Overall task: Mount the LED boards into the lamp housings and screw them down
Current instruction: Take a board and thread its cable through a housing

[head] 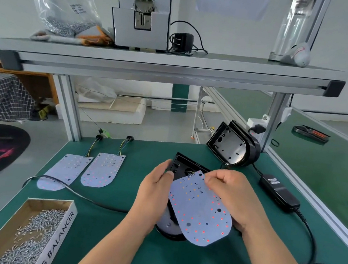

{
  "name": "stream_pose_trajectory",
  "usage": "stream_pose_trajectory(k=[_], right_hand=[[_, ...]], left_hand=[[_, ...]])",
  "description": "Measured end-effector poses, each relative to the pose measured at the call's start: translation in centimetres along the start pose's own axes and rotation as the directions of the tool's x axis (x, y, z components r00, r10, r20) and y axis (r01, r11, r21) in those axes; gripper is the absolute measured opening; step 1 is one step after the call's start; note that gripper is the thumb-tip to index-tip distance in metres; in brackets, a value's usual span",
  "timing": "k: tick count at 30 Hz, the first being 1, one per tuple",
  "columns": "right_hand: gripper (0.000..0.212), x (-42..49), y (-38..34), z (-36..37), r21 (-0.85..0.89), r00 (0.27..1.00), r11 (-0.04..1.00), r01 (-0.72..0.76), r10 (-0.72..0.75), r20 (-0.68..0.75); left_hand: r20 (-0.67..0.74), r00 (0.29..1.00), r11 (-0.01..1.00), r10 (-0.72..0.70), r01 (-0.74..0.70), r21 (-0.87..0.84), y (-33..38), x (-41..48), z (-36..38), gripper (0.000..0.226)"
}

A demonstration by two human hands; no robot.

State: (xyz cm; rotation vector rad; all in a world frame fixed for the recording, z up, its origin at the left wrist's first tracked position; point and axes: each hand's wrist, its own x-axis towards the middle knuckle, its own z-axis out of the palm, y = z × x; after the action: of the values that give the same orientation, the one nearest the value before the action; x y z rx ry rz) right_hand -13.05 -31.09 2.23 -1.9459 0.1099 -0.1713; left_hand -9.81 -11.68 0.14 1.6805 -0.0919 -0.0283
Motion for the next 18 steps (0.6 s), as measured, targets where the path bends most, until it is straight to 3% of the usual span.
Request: stream_pose_trajectory(k=[6, 9, 14, 18], right_hand=[[0.016, -0.1, -0.3, -0.5, -0.118, 0.999, 0.993, 0.022, -0.019, 0.028], [0.022, -0.3, -0.2, -0.3, -0.027, 0.999, 0.999, 0.037, -0.037, -0.004], [0.024, -0.2, 0.3, 0.9, 0.154, 0.976, 0.988, 0.023, 0.011, -0.217], [0.022, 0.0, 0.1, 0.2, 0.119, 0.992, 0.993, -0.023, 0.037, -0.117]], left_hand=[[-0.064, 0.997, 0.999, -0.039, 0.039, 0.004, -1.1, 0.3, 0.6, 0.049], [-0.079, 0.996, 0.999, -0.036, 0.036, 0.000, -1.1, 0.3, 0.8, 0.047], [-0.009, 0.997, 0.983, -0.083, 0.080, -0.164, -0.7, -0.1, 0.9, 0.029], [-0.003, 0.995, 0.975, -0.096, 0.093, -0.201, -0.5, 0.0, 0.3, 0.025]])
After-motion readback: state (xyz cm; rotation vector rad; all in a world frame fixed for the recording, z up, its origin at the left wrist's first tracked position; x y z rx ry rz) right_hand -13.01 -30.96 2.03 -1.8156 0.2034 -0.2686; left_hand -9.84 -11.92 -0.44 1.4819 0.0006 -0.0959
